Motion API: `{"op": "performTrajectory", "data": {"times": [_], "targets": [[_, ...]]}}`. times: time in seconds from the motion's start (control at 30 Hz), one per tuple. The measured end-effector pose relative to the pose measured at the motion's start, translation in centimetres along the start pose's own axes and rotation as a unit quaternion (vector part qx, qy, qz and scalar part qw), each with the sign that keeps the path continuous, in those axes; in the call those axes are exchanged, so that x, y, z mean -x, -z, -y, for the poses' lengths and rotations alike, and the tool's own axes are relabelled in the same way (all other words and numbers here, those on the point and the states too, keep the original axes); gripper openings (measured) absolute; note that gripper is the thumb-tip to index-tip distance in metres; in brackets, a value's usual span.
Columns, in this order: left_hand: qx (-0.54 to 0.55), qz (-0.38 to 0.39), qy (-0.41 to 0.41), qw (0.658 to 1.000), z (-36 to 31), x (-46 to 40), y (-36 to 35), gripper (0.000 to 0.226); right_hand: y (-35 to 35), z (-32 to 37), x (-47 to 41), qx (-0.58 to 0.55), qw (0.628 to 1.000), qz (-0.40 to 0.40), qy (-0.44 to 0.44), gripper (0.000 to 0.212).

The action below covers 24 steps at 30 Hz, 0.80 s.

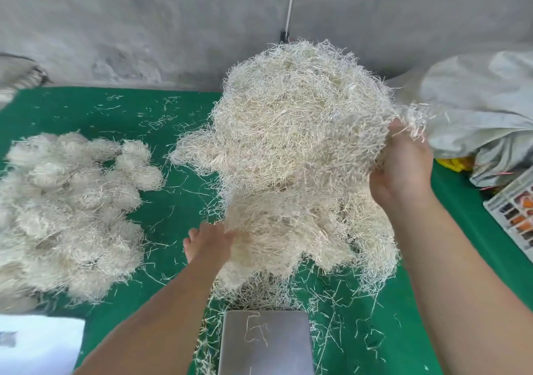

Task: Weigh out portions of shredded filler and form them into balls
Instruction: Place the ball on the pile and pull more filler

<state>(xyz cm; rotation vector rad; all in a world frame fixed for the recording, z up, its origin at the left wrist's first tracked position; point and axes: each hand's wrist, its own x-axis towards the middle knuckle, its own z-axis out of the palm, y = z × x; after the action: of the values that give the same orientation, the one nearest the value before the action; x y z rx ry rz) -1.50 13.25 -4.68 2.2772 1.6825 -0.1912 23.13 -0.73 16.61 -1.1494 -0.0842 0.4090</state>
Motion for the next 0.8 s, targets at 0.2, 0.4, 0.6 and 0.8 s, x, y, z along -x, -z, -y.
{"op": "performTrajectory", "data": {"times": [0.2,0.4,0.6,0.8], "targets": [[0.374,-0.067,-0.177,0.908,-5.9,2.1,3.4,0.012,1.1,-3.5,2.9,0.13,0.954,0.202,-0.178,0.084],[0.635,0.01,-0.283,0.718,-9.4,4.2,5.5,0.021,1.8,-7.5,5.2,0.458,0.8,0.368,-0.121,0.055],[0.526,-0.079,-0.063,0.844,-5.2,1.0,2.9,0.024,3.4,-4.3,1.3,0.466,0.856,0.223,-0.026,0.005],[0.31,-0.057,-0.068,0.946,-1.9,3.7,-3.0,0.025,2.6,-2.7,-1.0,0.264,0.962,0.006,-0.071,0.017]]}}
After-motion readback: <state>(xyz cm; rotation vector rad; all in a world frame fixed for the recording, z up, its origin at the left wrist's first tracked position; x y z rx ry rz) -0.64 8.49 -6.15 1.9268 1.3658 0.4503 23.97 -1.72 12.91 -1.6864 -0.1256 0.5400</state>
